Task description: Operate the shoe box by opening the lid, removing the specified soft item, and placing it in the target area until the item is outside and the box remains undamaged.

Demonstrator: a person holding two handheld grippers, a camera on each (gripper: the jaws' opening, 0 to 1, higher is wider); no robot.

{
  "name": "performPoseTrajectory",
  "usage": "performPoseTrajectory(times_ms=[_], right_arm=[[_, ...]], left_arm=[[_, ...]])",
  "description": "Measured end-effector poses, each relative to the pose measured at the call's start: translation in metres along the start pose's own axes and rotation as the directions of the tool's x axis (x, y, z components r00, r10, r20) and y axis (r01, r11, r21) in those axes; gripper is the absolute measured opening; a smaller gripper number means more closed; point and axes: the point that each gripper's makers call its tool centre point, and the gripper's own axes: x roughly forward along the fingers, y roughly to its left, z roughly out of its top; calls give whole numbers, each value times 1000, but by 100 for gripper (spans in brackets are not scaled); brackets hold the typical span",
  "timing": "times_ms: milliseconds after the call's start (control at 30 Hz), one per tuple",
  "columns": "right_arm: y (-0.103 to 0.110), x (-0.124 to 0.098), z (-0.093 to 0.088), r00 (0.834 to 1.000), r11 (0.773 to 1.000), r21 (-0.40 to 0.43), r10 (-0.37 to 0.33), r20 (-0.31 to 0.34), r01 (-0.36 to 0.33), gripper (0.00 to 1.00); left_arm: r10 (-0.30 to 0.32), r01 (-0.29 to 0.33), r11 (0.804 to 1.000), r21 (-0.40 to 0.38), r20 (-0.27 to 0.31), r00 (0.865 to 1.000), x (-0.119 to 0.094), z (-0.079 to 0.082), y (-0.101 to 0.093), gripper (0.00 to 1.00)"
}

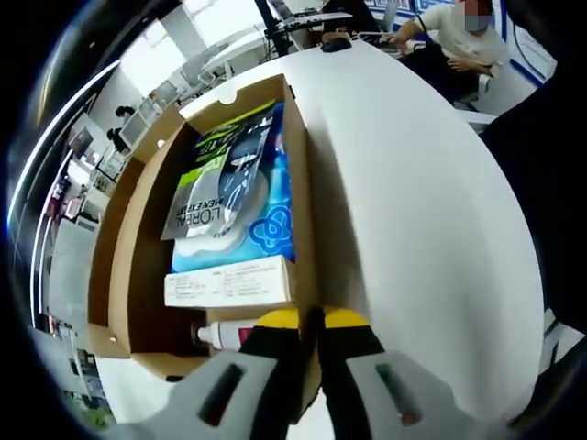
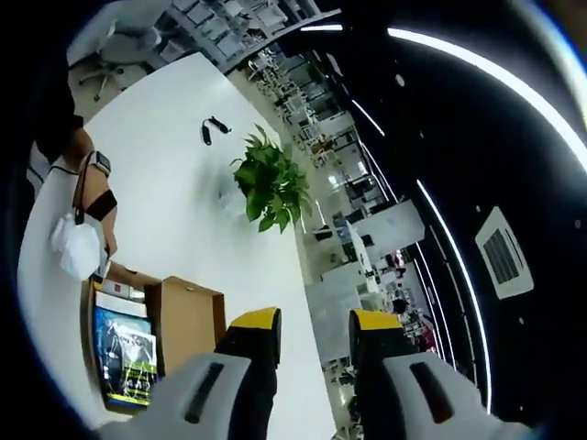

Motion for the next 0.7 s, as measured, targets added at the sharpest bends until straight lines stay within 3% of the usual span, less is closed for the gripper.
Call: performPoseTrajectory(times_ms=[67,133,233,433,700], right_arm=[[8,5,-5,1000,1000,13,19,-2,-19,29],[39,20,-30,995,995,36,91,-43,-89,29],[53,23,-41,990,992,39,122,-65,-120,30],[82,14,-51,984,985,58,163,-67,-159,31],[145,-6,-87,955,959,127,269,-129,-253,36]], left_arm=[[-5,5,1000,-1,1,1000,0,1,-2,4],[-15,15,1000,7,4,1000,1,3,-6,4],[-18,18,1000,9,5,1000,1,3,-6,4],[-18,17,1000,6,4,1000,1,3,-12,4],[-19,19,1000,6,4,1000,0,3,-17,4]])
